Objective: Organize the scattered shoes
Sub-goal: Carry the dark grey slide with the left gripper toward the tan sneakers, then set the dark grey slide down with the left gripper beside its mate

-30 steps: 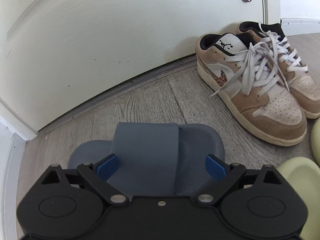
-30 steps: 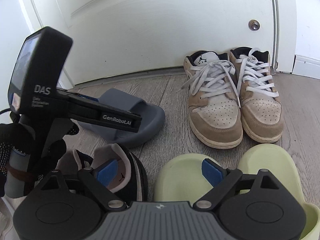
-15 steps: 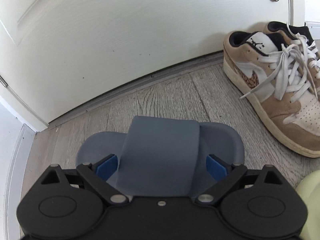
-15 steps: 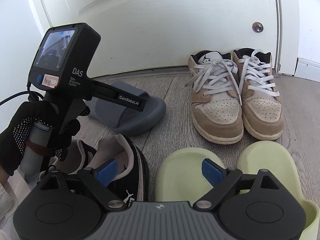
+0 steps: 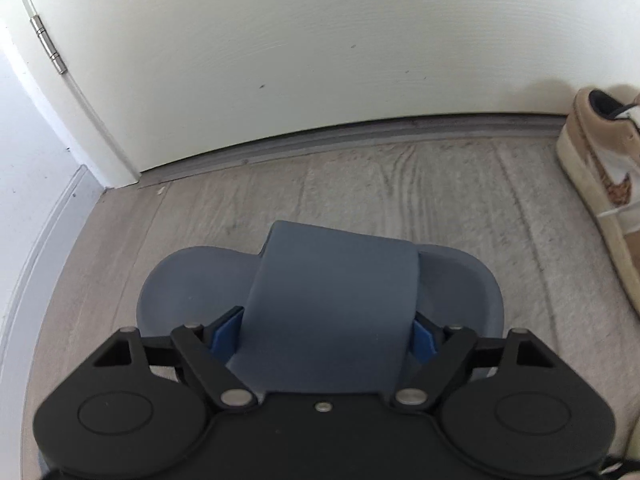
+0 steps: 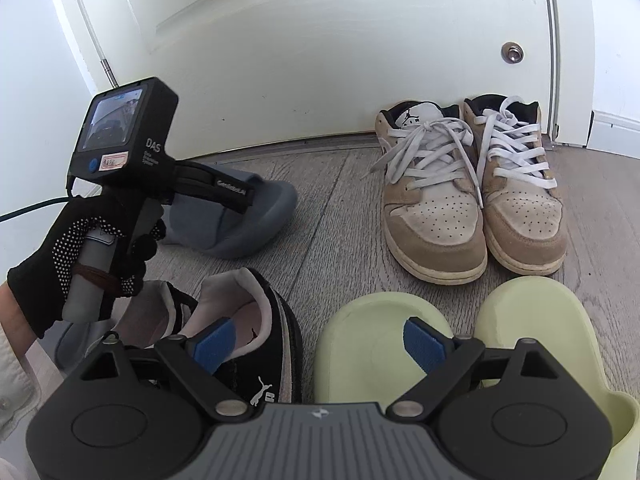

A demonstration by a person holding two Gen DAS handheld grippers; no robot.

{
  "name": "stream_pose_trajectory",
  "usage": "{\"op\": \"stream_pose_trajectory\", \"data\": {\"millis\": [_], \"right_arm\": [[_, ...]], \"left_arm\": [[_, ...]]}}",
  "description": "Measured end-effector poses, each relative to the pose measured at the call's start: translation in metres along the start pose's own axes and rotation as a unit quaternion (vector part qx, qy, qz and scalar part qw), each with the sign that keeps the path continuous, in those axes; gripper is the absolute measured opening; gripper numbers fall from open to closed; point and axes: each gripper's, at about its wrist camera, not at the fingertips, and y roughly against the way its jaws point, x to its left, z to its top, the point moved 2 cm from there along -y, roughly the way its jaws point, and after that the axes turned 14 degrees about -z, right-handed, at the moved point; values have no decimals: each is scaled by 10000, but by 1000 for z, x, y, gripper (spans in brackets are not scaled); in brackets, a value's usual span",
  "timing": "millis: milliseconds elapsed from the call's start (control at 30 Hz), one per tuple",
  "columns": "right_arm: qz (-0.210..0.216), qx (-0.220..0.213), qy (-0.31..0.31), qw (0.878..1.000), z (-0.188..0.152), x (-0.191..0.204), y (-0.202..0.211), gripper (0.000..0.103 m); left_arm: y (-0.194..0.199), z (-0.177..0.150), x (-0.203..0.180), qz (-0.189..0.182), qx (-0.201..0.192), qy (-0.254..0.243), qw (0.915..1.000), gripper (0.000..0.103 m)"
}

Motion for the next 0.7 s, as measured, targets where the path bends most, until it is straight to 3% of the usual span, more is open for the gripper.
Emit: {"op": "stream_pose_trajectory", "data": {"millis": [333,500,567,700], "right_arm": [[116,-123,254,9995,-1,18,14,92],[215,-185,422,9987,-2,34,25,92],[265,-195,498,9982,-6,41,31,92],[339,-152,611,9974,-17,54,45,92]], "left_arm": [[53,-72,62,70,69,270,9996,84],[75,-101,65,-66,91,109,9999,85],[81,-108,64,-141,135,94,9998,85],[106,-126,63,-606,212,541,9965,85]]}}
